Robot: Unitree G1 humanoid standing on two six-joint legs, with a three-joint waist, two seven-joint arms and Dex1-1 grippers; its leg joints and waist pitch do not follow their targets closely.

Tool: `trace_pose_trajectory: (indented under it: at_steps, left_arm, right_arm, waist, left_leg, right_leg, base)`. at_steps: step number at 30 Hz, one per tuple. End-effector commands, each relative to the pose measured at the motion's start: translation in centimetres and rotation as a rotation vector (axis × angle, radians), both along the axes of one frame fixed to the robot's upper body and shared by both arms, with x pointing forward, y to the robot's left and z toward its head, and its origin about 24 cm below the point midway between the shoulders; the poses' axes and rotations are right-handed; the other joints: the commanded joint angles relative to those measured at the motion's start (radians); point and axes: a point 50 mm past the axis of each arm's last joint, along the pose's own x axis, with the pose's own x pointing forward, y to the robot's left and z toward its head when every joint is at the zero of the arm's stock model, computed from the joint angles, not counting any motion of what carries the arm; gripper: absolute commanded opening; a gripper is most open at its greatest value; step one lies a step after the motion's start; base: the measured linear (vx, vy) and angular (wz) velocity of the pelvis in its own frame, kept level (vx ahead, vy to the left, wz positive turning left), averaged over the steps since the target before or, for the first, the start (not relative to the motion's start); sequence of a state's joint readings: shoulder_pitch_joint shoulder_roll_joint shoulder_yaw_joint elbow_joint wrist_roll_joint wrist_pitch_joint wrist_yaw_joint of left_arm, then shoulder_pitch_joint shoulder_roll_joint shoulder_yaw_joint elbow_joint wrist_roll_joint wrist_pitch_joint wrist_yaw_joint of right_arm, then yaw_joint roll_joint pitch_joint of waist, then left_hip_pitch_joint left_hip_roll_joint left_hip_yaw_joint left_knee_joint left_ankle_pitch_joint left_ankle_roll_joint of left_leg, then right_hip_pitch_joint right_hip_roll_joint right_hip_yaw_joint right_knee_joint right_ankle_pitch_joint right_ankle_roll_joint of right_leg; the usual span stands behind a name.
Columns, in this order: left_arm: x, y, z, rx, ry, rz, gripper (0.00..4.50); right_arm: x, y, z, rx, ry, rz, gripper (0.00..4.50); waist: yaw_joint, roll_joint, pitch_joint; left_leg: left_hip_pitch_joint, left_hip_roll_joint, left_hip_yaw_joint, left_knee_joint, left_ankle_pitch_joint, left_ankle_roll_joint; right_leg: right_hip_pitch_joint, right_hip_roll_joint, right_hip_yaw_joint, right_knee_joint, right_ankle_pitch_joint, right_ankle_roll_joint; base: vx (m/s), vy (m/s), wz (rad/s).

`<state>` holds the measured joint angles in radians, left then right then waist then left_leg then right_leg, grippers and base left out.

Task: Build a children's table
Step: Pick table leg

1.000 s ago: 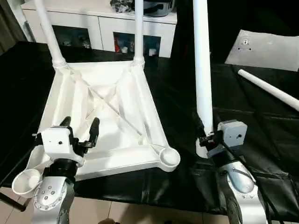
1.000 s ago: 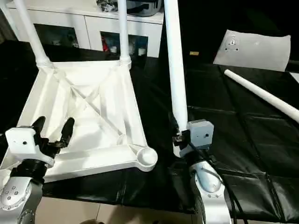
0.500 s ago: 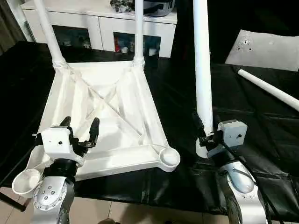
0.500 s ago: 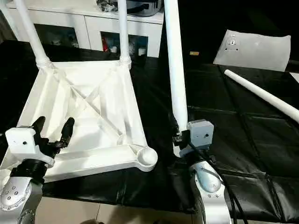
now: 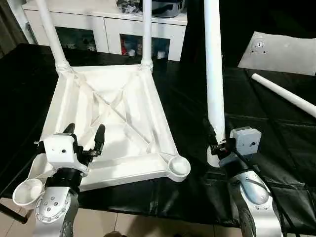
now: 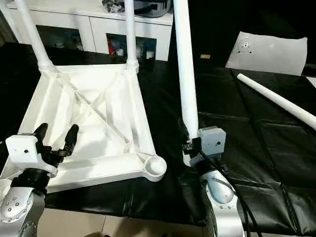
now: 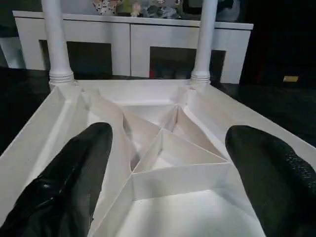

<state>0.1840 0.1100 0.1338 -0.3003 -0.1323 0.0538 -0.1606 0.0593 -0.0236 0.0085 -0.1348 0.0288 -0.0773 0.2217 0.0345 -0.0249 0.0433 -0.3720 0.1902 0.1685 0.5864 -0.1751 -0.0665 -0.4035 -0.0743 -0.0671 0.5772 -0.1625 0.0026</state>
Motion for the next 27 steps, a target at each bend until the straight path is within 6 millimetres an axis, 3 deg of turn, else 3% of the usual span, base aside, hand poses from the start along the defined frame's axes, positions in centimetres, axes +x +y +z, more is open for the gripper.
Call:
trace_pose_trajectory:
  at_steps: [1,27]
  left_arm:
    - [0.14,-0.07,0.12,0.0,-0.011,-0.003,4.09]
    - [0.14,-0.07,0.12,0.0,-0.011,-0.003,4.09]
  right_arm:
    - [0.17,-0.05,0.14,0.004,-0.001,0.0,1.85]
    - [0.17,-0.05,0.14,0.004,-0.001,0.0,1.85]
  waist:
    - [0.002,0.007,-0.04]
    - [0.004,0.007,-0.042]
  left_leg:
    - [0.013,0.03,-0.019,-0.085,-0.481,0.001]
    - [0.013,0.031,-0.018,-0.084,-0.47,0.003]
  right_leg:
    - [0.018,-0.047,0.037,-0.092,-0.502,-0.02]
    - [0.022,-0.047,0.038,-0.089,-0.481,-0.028]
  base:
    - [0.0,0.0,0.0]
    - [0.0,0.0,0.0]
